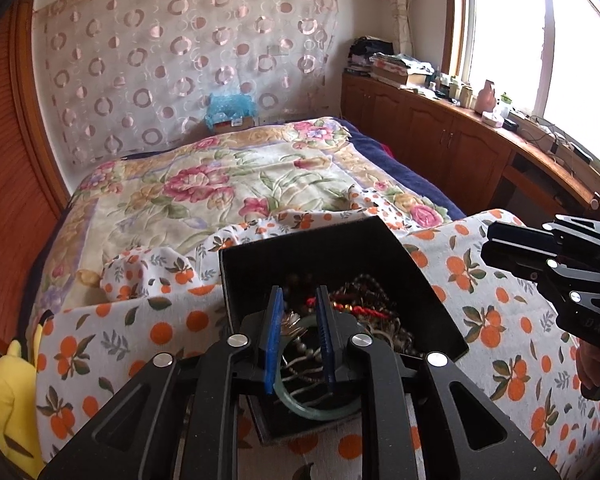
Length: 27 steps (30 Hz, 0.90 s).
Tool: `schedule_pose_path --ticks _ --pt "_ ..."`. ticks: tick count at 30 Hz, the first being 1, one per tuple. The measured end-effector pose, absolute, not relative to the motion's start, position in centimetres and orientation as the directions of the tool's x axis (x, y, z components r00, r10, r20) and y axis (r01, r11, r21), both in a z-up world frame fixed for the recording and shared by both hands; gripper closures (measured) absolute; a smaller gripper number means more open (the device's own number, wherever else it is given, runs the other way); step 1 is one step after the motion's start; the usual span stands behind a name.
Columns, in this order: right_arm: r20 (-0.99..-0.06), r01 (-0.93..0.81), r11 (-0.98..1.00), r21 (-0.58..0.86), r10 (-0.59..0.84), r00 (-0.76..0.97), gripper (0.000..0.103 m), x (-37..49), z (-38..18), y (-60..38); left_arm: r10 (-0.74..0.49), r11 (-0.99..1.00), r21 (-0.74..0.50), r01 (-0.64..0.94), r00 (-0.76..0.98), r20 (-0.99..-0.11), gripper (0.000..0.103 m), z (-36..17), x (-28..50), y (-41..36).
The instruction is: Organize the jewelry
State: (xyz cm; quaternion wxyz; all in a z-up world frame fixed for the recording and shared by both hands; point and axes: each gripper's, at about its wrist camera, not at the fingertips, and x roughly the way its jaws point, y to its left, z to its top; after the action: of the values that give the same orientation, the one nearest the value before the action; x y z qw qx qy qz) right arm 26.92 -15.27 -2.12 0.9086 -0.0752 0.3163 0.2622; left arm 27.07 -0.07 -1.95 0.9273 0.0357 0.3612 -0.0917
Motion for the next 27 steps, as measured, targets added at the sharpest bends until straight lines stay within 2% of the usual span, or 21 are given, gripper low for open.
schedule_pose_path --ticks 1,2,10,11,12,14,18,20,22,23,26,27 --pt "-0.614 -0.522 0.852 0.031 0.429 0.663 0.08 26.6 -2.2 -15.3 -0.141 0.981 0.002 0.193 0.726 -0.673 0.075 -1.9 26.6 -0.1" --pt "-0.614 -0.522 0.853 0.032 0.429 0.663 0.08 26.3 -2.1 -15.3 -0.138 0.982 0.004 0.19 0.729 -0.671 0.072 -1.7 26.3 0.0" --pt "-0.604 -0.512 0.858 0.042 0.43 0.671 0.08 24.1 -2.0 -15.6 -0.115 0.988 0.002 0.156 0.74 -0.662 0.068 -1.0 23.7 0.7" --pt "-0.604 -0.512 0.858 0.042 0.43 0.671 0.08 24.1 -2.0 -15.6 -0.111 0.989 0.002 0.15 0.741 -0.662 0.064 -1.0 23.4 0.6" --pt "-0.603 -0.508 0.86 0.046 0.43 0.672 0.08 23.9 -2.0 -15.6 -0.106 0.99 0.003 0.144 0.743 -0.66 0.054 -0.9 23.1 0.7" --pt "-0.602 -0.498 0.865 0.054 0.426 0.675 0.08 23.5 -2.1 -15.7 -0.094 0.992 0.006 0.129 0.749 -0.656 0.049 -0.9 22.3 1.0" --pt "-0.599 -0.479 0.875 0.068 0.42 0.682 0.08 22.7 -2.3 -16.0 -0.074 0.995 0.001 0.098 0.763 -0.642 0.02 -0.6 20.8 1.4" --pt "-0.598 -0.472 0.879 0.075 0.418 0.684 0.079 22.2 -2.3 -16.2 -0.064 0.997 0.0 0.083 0.773 -0.632 0.016 -0.5 19.9 1.4" --pt "-0.595 -0.462 0.883 0.08 0.414 0.688 0.063 21.7 -2.2 -16.3 -0.053 0.997 0.003 0.071 0.775 -0.629 0.011 -0.4 19.1 1.4" --pt "-0.592 -0.456 0.886 0.082 0.411 0.693 0.061 21.4 -2.2 -16.4 -0.043 0.998 0.01 0.063 0.778 -0.627 0.008 -0.3 18.7 1.3" --pt "-0.585 -0.443 0.893 0.083 0.403 0.704 0.054 20.3 -2.0 -16.7 -0.025 0.999 0.022 0.05 0.787 -0.616 0.008 0.0 17.4 1.3" --pt "-0.582 -0.437 0.896 0.08 0.398 0.709 0.048 20.0 -1.9 -16.7 -0.019 0.999 0.024 0.043 0.789 -0.615 0.008 0.2 16.8 1.2"
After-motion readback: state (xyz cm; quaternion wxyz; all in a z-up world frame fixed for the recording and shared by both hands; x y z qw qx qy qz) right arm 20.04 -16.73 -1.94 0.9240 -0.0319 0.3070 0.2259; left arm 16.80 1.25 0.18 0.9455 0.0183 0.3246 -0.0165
